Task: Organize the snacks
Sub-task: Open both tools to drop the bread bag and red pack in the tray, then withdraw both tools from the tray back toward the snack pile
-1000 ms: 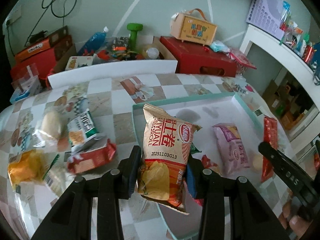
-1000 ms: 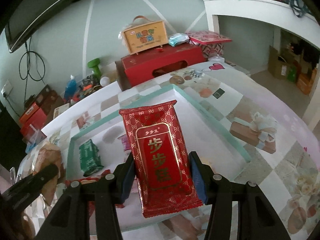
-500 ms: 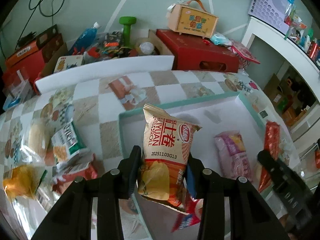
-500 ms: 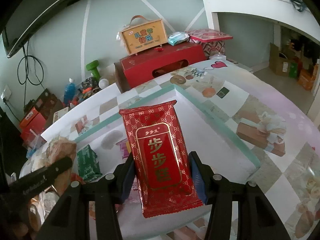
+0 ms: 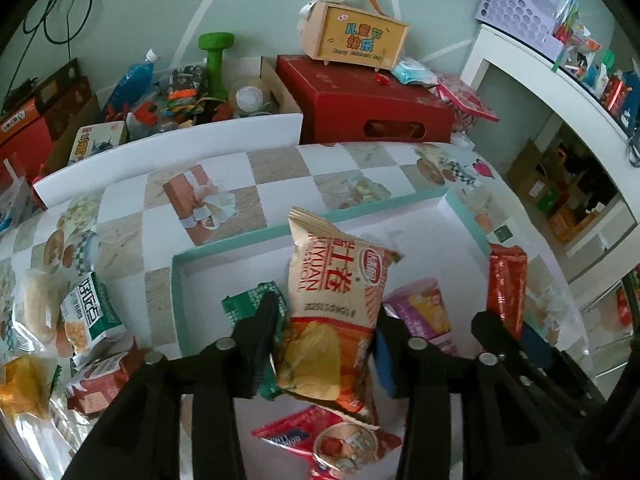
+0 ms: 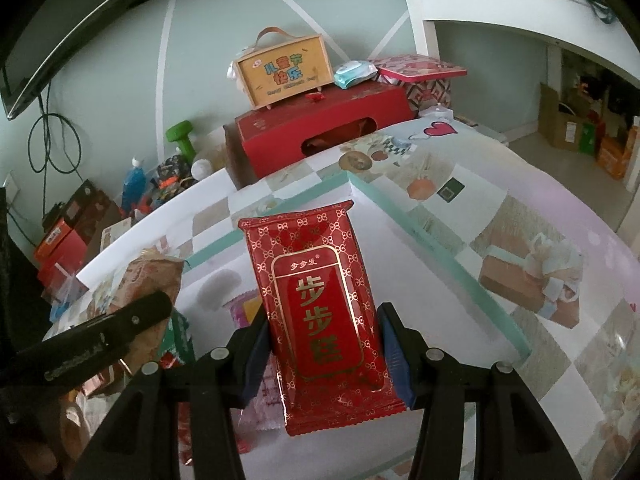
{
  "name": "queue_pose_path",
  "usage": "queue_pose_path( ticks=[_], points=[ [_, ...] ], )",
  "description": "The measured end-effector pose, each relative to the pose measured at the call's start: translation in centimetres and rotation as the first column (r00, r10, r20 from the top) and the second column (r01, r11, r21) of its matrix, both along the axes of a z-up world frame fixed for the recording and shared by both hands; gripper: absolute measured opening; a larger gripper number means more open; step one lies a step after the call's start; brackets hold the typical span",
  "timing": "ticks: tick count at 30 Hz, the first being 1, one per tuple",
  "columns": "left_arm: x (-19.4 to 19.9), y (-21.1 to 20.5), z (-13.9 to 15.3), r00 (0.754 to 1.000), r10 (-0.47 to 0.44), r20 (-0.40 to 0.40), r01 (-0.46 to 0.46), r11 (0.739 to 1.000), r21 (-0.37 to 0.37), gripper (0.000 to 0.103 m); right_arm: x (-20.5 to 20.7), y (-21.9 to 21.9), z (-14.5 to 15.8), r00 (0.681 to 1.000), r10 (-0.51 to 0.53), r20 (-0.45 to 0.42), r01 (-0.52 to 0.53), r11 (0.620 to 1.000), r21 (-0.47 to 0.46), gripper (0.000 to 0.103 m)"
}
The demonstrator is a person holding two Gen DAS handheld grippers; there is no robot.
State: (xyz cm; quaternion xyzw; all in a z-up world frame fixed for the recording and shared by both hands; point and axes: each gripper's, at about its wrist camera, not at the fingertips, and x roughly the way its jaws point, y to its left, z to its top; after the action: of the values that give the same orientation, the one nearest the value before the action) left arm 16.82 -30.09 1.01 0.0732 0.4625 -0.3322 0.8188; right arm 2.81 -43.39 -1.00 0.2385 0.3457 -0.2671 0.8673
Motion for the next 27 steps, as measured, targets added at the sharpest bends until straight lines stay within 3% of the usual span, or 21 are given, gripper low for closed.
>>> queue_pose_path(
  ticks=[10,12,16,18,22,24,27],
  points=[
    [-0.1,2.0,1.6,0.998,0.054,0.034,-0.054,0.998,-0.012,0.068,0.5,0.1,-0.3,1.0,0.004,-0.031,-0.005,1.0,-0.023,0.057],
    [0.1,2.8,1.6,0.996,0.085,0.041,-0.085,0.996,-0.004,0.076,0.5,0.2,-0.3,0.999,0.0,-0.04,-0.001,1.0,-0.028,0.068],
    [0.6,4.5,1.2,0.987,0.149,0.058,-0.151,0.988,0.02,0.086,1.0,0.4,-0.6,0.997,0.012,-0.078,-0.014,1.0,-0.021,0.073],
    [0.7,5.4,1.0,0.981,0.18,0.066,-0.182,0.983,0.02,0.095,1.3,0.8,-0.7,0.995,0.017,-0.103,-0.02,0.999,-0.033,0.084],
    [0.7,7.1,0.8,0.969,0.234,0.086,-0.237,0.971,0.036,0.097,1.8,1.6,-0.5,0.992,0.029,-0.12,-0.036,0.998,-0.057,0.092],
    [0.6,7.8,0.7,0.962,0.254,0.097,-0.259,0.965,0.045,0.103,1.9,2.0,-0.2,0.993,0.031,-0.117,-0.04,0.996,-0.075,0.103],
    [0.4,9.0,0.8,0.955,0.277,0.105,-0.282,0.958,0.041,0.103,2.1,2.6,0.3,0.994,0.039,-0.104,-0.05,0.993,-0.107,0.103]
  ],
)
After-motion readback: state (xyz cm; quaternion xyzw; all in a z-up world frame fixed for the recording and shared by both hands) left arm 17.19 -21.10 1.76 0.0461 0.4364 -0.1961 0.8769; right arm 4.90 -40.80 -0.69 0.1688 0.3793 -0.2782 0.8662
